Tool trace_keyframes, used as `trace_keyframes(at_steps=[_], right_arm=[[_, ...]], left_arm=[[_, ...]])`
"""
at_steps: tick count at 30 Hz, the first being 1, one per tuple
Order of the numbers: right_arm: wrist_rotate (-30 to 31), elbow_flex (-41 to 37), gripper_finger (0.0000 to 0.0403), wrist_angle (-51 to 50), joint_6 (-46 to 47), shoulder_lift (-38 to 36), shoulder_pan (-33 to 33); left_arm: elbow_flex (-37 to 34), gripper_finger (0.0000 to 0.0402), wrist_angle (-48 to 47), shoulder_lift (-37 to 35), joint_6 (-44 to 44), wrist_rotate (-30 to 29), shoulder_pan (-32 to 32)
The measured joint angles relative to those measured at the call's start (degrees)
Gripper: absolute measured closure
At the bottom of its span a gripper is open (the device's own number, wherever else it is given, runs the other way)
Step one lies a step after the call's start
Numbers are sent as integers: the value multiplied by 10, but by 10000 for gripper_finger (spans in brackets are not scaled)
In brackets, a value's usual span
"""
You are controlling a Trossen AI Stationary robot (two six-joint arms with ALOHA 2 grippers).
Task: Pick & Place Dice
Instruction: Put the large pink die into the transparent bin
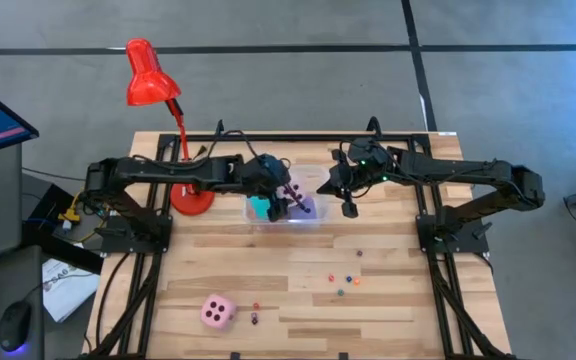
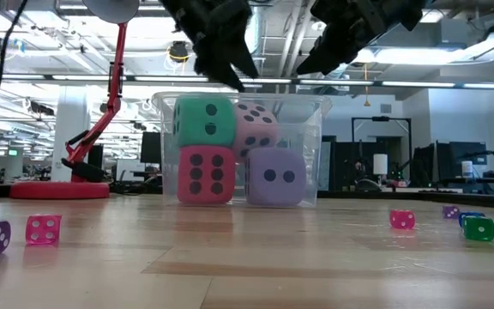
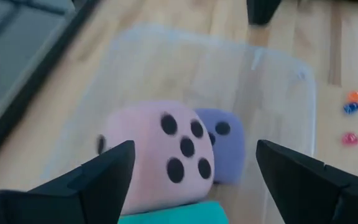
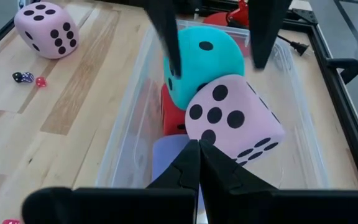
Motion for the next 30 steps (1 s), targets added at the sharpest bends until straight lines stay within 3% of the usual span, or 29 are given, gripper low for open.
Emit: trace_keyframes(at_steps=[7, 14, 20, 25, 30], right_arm=[[0, 0, 403, -1, -2, 0, 0], [0, 0, 403, -10, -4, 0, 1], [0, 0, 403, -8, -4, 0, 0], [0, -1, 403, -4, -4, 0, 1], [0, -37, 403, 60, -4, 1, 9]], left_arm=[[-42, 101, 35, -98, -24, -43, -10], [-227, 116, 304, -189, -25, -74, -43], [-366, 125, 453, -249, -28, -77, -53], [-437, 128, 515, -290, -30, -75, -58], [-473, 127, 521, -319, -30, -74, -58]])
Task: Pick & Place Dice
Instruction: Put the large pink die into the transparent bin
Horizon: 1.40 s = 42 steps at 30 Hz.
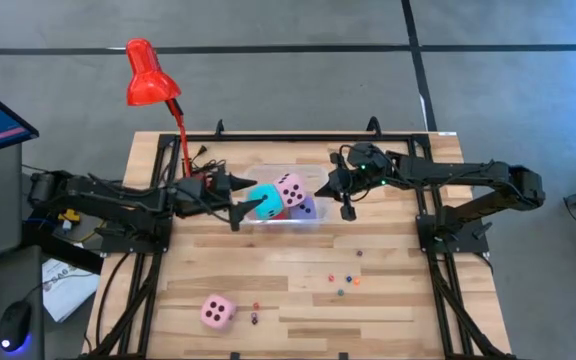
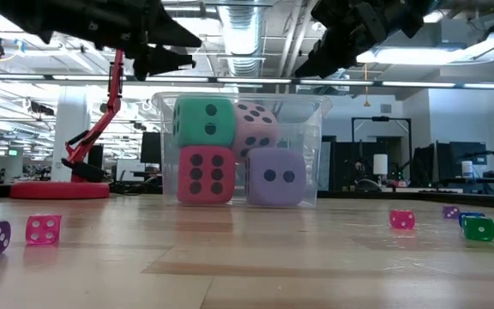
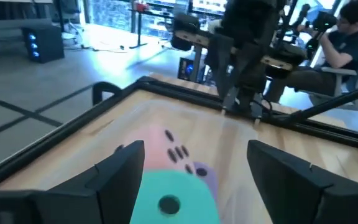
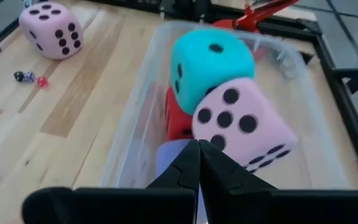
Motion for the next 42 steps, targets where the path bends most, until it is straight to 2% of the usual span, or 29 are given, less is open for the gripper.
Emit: trace_keyframes(at_steps=[17, 26, 31, 38, 42], right_arm=[[0, -93, 403, 31, 48, -16, -1], [0, -100, 403, 41, 51, -40, -4], [0, -100, 403, 82, 47, -38, -6], [1, -100, 403, 191, 50, -38, -5], [54, -99, 403, 251, 75, -24, -8]], left_arm=[[-12, 127, 0, -13, 10, 0, 0], [-12, 128, 0, -13, 11, 0, 2], [-12, 127, 0, -12, 11, 0, 2], [-12, 126, 0, -12, 11, 0, 2], [-12, 126, 0, -12, 11, 0, 2]])
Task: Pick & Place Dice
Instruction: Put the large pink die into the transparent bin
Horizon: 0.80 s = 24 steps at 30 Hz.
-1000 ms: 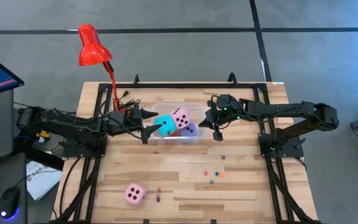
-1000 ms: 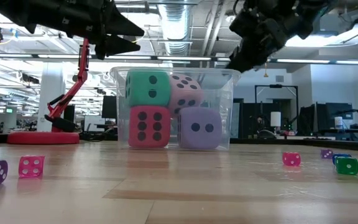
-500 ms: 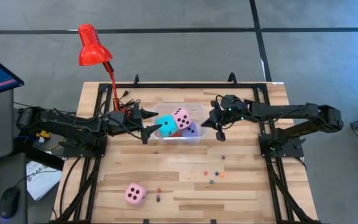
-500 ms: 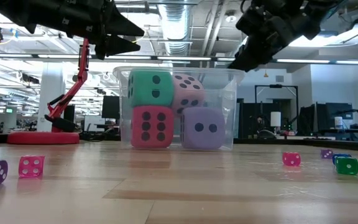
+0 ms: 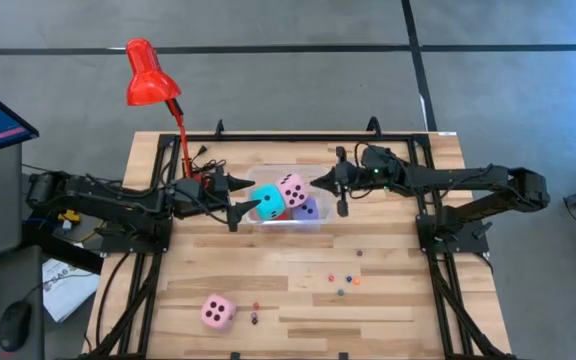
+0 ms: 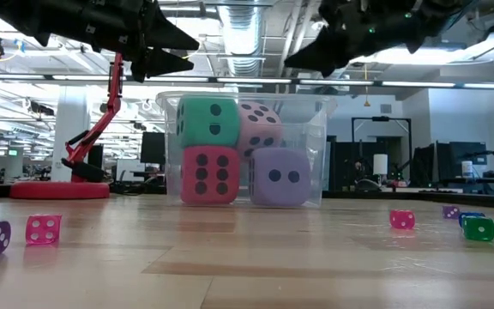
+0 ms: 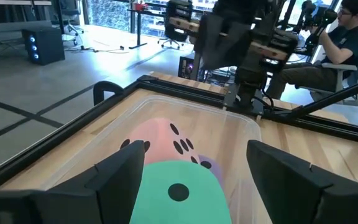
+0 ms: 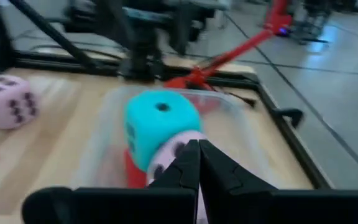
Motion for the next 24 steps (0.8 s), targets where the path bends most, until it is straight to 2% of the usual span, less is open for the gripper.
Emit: trace_keyframes(at_steps=[3, 15, 24], right_arm=[[26, 21, 403, -9, 0, 21, -11], [20, 160, 403, -157, -21, 139, -64], [13, 264, 403, -231, -94, 217, -65]], left_arm=[[0, 128, 0, 0, -3, 0, 0], [0, 128, 2, 0, -24, 2, -3], [0, 126, 2, 0, -24, 1, -3]])
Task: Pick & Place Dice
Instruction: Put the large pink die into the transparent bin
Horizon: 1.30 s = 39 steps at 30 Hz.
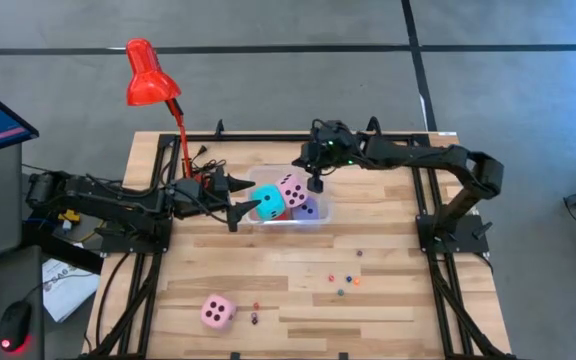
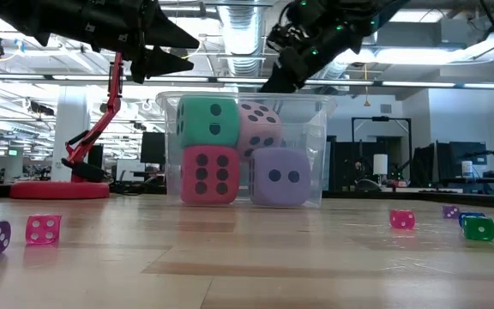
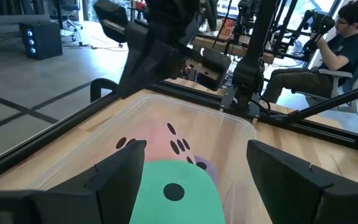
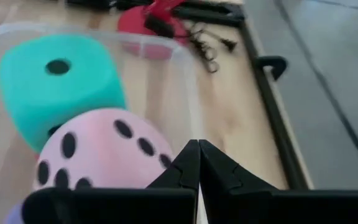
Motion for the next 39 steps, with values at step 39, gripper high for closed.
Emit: trace_keyframes(at_steps=[39], right_arm=[[-115, 48, 403, -261, -26, -2, 65]], left_arm=[[0, 128, -2, 0, 2, -1, 1]])
